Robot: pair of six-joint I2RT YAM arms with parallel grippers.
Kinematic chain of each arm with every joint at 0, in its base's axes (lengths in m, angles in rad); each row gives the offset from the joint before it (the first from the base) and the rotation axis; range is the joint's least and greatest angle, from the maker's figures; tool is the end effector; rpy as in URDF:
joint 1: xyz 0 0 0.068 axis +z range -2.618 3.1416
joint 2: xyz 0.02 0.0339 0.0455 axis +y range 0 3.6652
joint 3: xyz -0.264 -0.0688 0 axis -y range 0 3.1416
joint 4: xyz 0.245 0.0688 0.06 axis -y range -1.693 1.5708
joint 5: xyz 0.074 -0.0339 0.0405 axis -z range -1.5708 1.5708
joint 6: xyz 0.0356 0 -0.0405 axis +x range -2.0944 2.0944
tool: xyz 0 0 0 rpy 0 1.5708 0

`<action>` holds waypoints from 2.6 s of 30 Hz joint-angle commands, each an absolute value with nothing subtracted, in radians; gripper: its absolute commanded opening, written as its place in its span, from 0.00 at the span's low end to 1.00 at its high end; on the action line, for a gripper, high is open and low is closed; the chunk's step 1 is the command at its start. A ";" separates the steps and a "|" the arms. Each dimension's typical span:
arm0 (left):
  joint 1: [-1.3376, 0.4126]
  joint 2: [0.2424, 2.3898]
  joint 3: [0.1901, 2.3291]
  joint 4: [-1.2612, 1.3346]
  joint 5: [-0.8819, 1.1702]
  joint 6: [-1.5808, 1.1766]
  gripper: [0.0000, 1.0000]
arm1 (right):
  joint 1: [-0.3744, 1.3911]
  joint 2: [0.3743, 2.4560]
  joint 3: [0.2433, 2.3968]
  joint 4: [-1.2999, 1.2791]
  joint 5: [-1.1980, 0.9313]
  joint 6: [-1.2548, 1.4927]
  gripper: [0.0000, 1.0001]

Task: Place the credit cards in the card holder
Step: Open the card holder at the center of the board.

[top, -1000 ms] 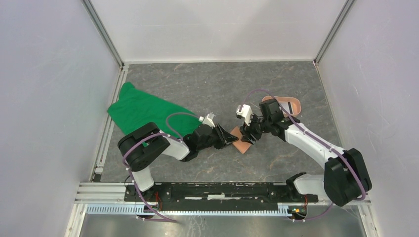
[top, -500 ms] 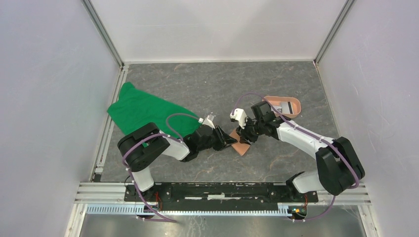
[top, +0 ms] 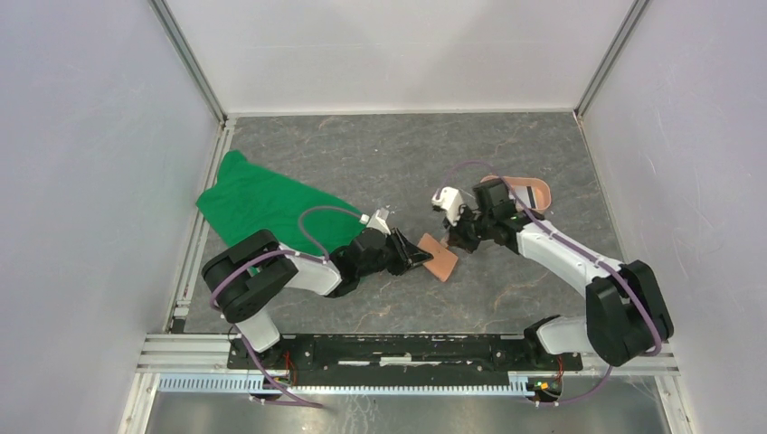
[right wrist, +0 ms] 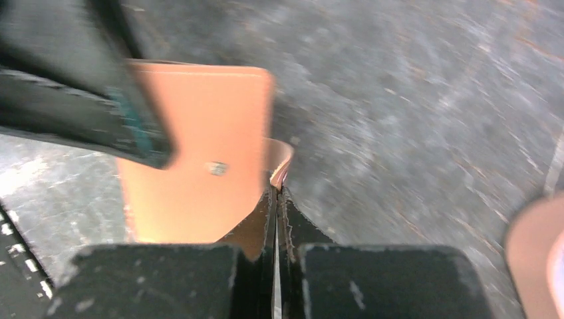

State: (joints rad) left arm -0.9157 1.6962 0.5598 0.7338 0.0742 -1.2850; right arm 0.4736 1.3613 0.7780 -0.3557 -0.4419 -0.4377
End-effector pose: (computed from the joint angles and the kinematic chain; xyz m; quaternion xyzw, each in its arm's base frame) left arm 0.1876 -0.2485 0.1355 -0.1330 0.8232 -0.5052 0.2222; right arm 0.2292 0.1346 0.2012 -0.4692 0.8028 0.2137 0.2993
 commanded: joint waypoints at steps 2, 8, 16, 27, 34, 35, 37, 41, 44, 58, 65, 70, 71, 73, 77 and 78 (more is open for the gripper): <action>-0.924 1.638 0.519 0.823 0.101 -1.250 0.02 | 0.337 1.299 0.746 -0.285 -0.484 -0.414 0.00; -0.899 1.645 0.502 0.876 0.170 -1.165 0.02 | 0.255 1.294 0.699 -0.285 -0.606 -0.410 0.00; -0.755 1.713 0.560 0.777 0.375 -0.926 0.50 | 0.197 1.290 0.673 -0.288 -0.758 -0.423 0.00; -0.736 1.378 0.569 0.445 0.090 -0.644 0.77 | 0.186 1.231 0.629 -0.289 -1.072 -0.489 0.00; -0.736 1.344 0.467 0.620 0.200 -0.794 1.00 | 0.199 1.215 0.646 -0.103 -1.195 -0.303 0.00; -0.736 1.354 0.473 0.586 0.200 -0.795 1.00 | 0.207 1.227 0.656 -0.099 -1.167 -0.294 0.00; -0.736 1.367 0.470 0.559 0.201 -0.796 1.00 | 0.208 1.247 0.663 -0.123 -1.156 -0.318 0.00; -0.739 1.391 0.468 0.521 0.194 -0.813 0.95 | 0.206 1.253 0.643 -0.172 -1.014 -0.353 0.00; -0.741 1.410 0.497 0.446 0.159 -0.781 0.80 | 0.200 1.258 0.645 -0.231 -0.790 -0.403 0.00; -0.748 1.235 0.567 0.284 0.105 -0.689 0.68 | 0.207 1.230 0.663 -0.310 -0.635 -0.517 0.31; -0.894 1.328 0.683 0.249 -0.006 -0.667 0.72 | 0.207 1.161 0.625 -0.242 -0.746 -0.484 0.44; -1.004 1.405 0.715 0.275 -0.177 -0.607 0.76 | 0.209 1.260 0.618 -0.176 -0.853 -0.344 0.15; -1.024 1.416 0.717 0.290 -0.203 -0.597 0.79 | 0.206 1.275 0.614 -0.150 -0.837 -0.303 0.06; -1.061 1.448 0.745 0.289 -0.264 -0.573 0.98 | 0.199 1.315 0.612 -0.121 -0.838 -0.246 0.00; -1.114 1.540 0.858 0.198 -0.371 -0.567 1.00 | 0.188 1.388 0.592 -0.061 -0.937 -0.145 0.00; -1.121 1.565 0.894 0.151 -0.398 -0.567 1.00 | 0.188 1.403 0.584 -0.044 -0.950 -0.125 0.00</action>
State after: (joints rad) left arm -1.0847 1.4956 0.7609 0.2272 -0.2241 -0.6304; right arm 0.1940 1.3594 0.6113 -0.1539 -0.8452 -0.2596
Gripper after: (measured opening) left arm 0.993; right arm 0.006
